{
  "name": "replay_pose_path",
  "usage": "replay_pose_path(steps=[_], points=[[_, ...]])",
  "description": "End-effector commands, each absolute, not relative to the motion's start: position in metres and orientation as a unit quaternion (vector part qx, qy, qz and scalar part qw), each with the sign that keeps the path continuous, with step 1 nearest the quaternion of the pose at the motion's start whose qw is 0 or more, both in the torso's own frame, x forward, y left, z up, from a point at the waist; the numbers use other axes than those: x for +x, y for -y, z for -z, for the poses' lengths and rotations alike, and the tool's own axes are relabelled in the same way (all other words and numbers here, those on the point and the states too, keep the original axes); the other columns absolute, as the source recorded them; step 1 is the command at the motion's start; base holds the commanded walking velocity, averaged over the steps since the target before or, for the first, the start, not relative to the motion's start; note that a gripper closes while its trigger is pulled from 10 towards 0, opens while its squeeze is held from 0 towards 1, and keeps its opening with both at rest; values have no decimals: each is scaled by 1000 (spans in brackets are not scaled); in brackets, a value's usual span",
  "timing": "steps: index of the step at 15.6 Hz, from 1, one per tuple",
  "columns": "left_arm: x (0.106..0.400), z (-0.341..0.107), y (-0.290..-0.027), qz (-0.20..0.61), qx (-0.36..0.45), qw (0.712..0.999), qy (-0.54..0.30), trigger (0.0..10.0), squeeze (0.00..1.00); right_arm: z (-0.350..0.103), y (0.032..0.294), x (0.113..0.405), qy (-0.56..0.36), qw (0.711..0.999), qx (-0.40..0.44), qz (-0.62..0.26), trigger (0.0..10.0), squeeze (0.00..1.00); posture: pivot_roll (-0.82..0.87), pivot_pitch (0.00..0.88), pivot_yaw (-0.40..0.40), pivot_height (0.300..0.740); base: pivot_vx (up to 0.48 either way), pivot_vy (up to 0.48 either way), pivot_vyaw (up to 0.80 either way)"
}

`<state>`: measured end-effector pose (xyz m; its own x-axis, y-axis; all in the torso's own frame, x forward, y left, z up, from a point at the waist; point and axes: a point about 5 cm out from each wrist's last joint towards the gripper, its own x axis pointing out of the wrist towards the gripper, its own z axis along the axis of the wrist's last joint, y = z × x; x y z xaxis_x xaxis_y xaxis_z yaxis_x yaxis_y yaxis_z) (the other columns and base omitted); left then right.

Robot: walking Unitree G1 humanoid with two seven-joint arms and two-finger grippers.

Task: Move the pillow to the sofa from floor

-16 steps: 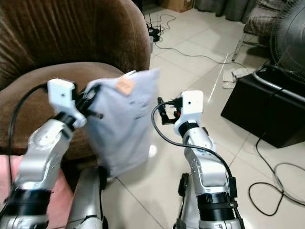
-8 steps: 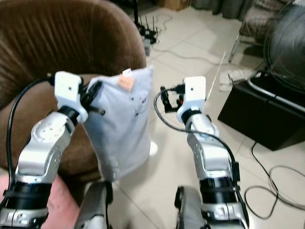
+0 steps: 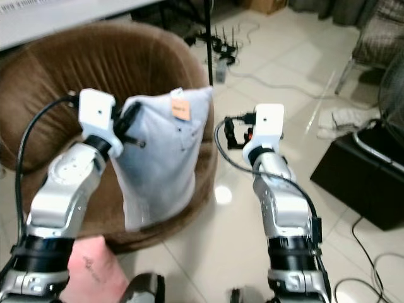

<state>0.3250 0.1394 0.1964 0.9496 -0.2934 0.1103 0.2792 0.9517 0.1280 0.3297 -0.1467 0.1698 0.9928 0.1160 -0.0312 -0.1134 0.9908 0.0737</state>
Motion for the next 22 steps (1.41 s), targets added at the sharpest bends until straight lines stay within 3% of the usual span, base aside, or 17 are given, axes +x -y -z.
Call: replay_pose_path(steps=[1, 7, 14, 22], points=[[323, -196, -151, 126, 44, 988, 73, 10000, 0, -166, 140, 326, -27, 996, 41, -69, 10000, 0, -63, 0, 99, 740, 0, 0, 0], [316, -188, -155, 117, 70, 988, 75, 10000, 0, -136, 145, 315, -75, 994, 29, -80, 10000, 0, -30, 0, 93, 740, 0, 0, 0], [303, -176, -154, 120, 95, 986, 68, 10000, 0, -110, 133, 310, -116, 988, 14, -103, 10000, 0, 26, 0, 44, 740, 0, -42, 0], [298, -173, -152, 111, 105, 986, 69, 10000, 0, -114, 119, 319, -106, 983, -4, -151, 10000, 0, 54, 0, 5, 740, 0, -298, 764]])
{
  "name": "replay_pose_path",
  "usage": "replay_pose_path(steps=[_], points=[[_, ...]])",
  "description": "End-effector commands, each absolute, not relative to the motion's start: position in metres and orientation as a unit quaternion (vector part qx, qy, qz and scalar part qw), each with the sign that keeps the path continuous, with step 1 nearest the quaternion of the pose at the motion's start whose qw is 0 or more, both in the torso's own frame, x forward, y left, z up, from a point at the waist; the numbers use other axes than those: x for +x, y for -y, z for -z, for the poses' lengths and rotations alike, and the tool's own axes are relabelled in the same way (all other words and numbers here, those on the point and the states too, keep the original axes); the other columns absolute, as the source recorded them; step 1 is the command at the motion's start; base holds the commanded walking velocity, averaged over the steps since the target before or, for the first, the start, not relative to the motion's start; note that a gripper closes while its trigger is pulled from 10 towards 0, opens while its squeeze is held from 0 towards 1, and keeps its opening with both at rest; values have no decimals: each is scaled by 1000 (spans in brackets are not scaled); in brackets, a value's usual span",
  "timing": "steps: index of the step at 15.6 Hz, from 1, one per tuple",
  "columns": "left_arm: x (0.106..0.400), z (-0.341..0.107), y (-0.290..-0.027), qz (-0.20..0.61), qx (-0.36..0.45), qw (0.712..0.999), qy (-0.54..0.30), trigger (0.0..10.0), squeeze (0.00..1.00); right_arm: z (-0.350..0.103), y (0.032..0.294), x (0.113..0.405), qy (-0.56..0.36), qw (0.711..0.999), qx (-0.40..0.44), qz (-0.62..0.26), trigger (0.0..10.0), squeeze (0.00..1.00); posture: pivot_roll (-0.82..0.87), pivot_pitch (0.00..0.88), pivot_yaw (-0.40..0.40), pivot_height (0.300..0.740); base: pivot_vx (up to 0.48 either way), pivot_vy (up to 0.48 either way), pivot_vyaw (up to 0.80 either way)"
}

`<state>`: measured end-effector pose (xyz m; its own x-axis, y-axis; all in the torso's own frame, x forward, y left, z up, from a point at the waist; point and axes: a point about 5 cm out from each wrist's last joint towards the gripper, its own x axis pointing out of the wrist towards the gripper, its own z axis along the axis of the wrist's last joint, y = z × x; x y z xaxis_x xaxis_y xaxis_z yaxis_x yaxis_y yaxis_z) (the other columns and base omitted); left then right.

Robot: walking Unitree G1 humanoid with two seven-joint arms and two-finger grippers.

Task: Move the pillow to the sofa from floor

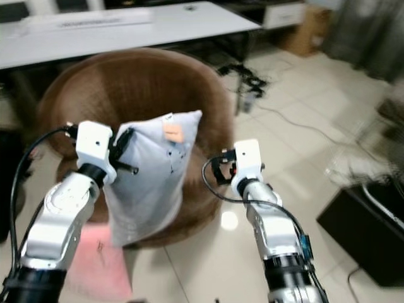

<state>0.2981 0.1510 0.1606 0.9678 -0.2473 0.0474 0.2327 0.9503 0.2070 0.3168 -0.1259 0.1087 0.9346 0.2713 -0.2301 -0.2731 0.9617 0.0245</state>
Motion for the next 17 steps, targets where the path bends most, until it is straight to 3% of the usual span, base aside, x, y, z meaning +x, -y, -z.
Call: replay_pose_path(steps=[1, 5, 8, 17], points=[[298, -176, -153, 107, 108, 986, 73, 10000, 0, -114, 115, 321, -101, 981, -5, -163, 10000, 0, 67, 0, -4, 740, 0, -300, 800], [295, -174, -153, 108, 85, 989, 56, 10000, 0, -117, 110, 323, -90, 978, -15, -189, 10000, 0, 91, 0, -17, 740, 0, -151, 717], [292, -171, -155, 103, 88, 989, 52, 10000, 0, -116, 114, 323, -91, 979, 8, -182, 10000, 0, 94, 0, -21, 740, 0, 480, 0], [303, -176, -153, 113, 92, 987, 72, 10000, 0, -116, 122, 324, -92, 984, 25, -150, 10000, 0, 78, 0, -12, 740, 0, 0, 0]])
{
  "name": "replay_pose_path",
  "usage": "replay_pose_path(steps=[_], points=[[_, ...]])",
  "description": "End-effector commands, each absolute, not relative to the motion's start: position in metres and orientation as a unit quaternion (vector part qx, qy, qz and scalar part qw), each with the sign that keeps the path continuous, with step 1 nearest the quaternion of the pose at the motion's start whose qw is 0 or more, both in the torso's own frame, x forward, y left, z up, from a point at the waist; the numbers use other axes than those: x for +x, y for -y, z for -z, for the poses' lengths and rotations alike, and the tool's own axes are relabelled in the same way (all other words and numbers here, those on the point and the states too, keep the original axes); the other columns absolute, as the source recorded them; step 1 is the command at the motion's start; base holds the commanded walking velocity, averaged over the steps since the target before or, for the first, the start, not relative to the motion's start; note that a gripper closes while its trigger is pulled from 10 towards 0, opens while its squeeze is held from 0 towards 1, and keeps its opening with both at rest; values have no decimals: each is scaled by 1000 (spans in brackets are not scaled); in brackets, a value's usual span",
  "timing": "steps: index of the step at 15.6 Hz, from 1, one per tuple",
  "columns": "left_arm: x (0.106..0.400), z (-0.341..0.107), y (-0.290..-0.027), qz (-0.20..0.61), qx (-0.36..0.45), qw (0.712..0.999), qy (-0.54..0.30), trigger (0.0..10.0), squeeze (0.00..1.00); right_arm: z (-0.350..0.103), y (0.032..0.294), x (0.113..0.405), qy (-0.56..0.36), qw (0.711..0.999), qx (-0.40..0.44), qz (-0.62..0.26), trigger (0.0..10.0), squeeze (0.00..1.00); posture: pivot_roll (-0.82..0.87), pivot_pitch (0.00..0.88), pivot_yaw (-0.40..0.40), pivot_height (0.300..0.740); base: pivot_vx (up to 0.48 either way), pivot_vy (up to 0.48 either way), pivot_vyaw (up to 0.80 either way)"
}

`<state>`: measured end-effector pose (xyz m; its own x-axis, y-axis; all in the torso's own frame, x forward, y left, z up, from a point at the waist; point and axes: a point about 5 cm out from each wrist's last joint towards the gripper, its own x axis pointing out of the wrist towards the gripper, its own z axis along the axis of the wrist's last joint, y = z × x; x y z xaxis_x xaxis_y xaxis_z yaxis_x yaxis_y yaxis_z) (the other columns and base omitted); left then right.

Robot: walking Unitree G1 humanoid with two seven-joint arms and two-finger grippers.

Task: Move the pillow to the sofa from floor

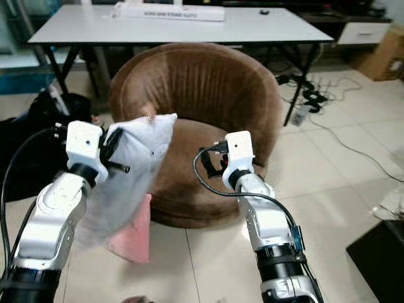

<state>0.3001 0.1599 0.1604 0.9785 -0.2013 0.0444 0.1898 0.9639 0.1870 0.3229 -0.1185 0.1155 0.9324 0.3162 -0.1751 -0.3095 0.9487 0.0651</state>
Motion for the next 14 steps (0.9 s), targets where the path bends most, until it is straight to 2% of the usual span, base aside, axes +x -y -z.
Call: replay_pose_path(steps=[1, 5, 14], points=[[304, -177, -153, 116, 93, 986, 72, 10000, 0, -116, 122, 324, -91, 984, 28, -148, 10000, 0, 73, 0, -9, 740, 259, 0, -581], [306, -177, -151, 133, 93, 984, 73, 10000, 0, -114, 130, 324, -92, 987, 24, -133, 10000, 0, 68, 0, 2, 740, 296, 0, -800], [309, -175, -145, 144, 88, 983, 72, 10000, 0, -112, 128, 320, -95, 985, 7, -143, 10000, 0, 55, 0, 5, 740, 316, 0, 0]])
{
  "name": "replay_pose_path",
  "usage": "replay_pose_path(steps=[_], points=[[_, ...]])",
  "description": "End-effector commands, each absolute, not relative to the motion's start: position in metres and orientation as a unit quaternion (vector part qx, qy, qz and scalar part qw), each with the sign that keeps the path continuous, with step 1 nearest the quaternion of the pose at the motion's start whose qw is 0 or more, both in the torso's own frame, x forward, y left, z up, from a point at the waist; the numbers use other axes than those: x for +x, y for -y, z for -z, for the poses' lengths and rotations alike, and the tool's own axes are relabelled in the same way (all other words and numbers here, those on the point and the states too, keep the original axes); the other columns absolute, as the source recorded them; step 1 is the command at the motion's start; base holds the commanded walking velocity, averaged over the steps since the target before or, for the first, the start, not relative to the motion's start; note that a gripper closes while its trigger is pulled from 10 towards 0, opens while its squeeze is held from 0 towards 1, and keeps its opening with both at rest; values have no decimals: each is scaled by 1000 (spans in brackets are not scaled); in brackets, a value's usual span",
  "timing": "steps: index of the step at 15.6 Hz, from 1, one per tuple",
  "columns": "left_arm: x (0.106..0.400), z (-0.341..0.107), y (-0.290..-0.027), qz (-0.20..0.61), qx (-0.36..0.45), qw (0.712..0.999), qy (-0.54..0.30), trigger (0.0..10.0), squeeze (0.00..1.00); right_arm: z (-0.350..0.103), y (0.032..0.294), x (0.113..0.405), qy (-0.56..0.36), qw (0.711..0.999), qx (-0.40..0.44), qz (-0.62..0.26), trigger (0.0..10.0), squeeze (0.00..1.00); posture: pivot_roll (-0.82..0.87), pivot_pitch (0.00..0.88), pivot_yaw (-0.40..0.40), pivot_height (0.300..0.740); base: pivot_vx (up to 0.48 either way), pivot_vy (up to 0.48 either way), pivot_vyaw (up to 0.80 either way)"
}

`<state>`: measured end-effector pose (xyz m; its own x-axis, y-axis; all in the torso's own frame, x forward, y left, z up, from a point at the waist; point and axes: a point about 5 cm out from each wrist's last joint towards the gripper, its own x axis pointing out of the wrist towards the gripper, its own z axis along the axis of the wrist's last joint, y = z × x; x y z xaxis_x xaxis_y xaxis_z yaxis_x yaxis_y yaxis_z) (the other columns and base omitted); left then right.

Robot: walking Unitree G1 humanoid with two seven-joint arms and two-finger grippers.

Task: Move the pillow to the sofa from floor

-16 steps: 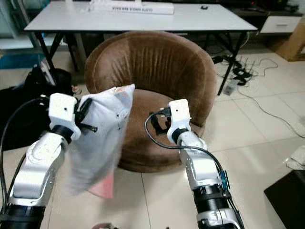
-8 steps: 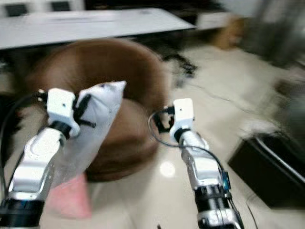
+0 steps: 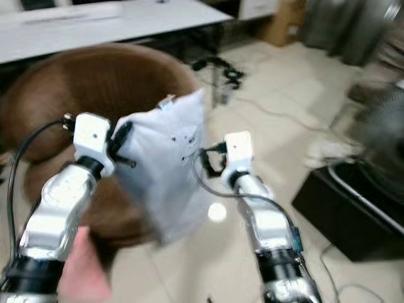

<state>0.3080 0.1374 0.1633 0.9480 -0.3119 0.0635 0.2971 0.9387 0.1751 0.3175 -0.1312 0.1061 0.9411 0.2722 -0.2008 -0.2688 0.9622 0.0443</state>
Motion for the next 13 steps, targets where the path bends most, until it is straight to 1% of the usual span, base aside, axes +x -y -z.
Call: replay_pose_path(steps=[1, 2, 5, 7, 13], points=[[308, -175, -147, 141, 88, 983, 72, 10000, 0, -112, 126, 320, -96, 984, 7, -147, 10000, 0, 58, 0, 3, 740, 319, 0, 0], [308, -175, -150, 136, 86, 984, 72, 10000, 0, -111, 124, 320, -97, 984, 6, -151, 10000, 0, 61, 0, -1, 740, 322, 0, 0], [308, -178, -153, 125, 84, 986, 77, 10000, 0, -109, 122, 320, -102, 983, 10, -150, 10000, 0, 68, 0, -8, 740, 363, 0, 800], [307, -178, -152, 126, 86, 985, 80, 10000, 0, -109, 125, 320, -105, 984, 26, -140, 10000, 0, 70, 0, -12, 740, 369, 0, 0], [309, -179, -153, 129, 86, 985, 80, 10000, 0, -109, 131, 320, -106, 985, 19, -134, 10000, 0, 53, 0, -5, 740, 371, 0, 0]])
